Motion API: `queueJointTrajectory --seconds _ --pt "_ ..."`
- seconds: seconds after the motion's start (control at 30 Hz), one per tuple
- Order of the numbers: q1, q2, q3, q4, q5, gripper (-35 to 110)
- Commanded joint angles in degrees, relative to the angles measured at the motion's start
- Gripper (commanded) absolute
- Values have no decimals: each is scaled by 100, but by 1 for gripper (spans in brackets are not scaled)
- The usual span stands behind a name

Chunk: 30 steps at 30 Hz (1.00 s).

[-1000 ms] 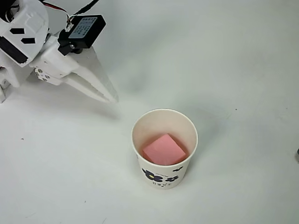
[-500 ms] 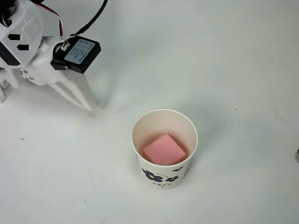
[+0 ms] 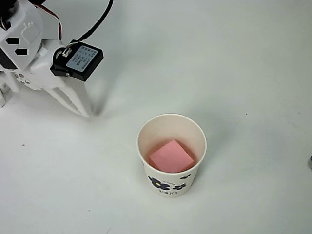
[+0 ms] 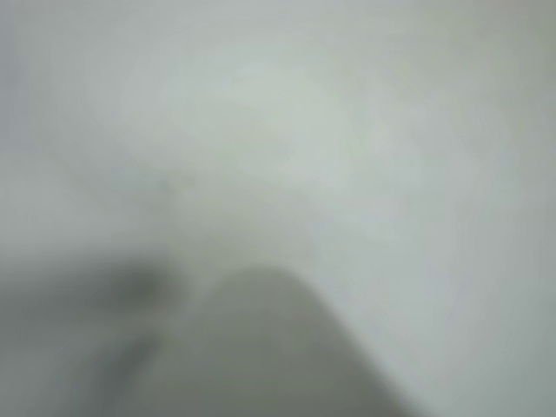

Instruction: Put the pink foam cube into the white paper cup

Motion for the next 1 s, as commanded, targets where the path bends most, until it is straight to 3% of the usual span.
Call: queueJointTrajectory --seconds 0.0,0.97 --pt "-35 132 -53 149 -255 0" --pt "-35 132 -53 176 -413 0"
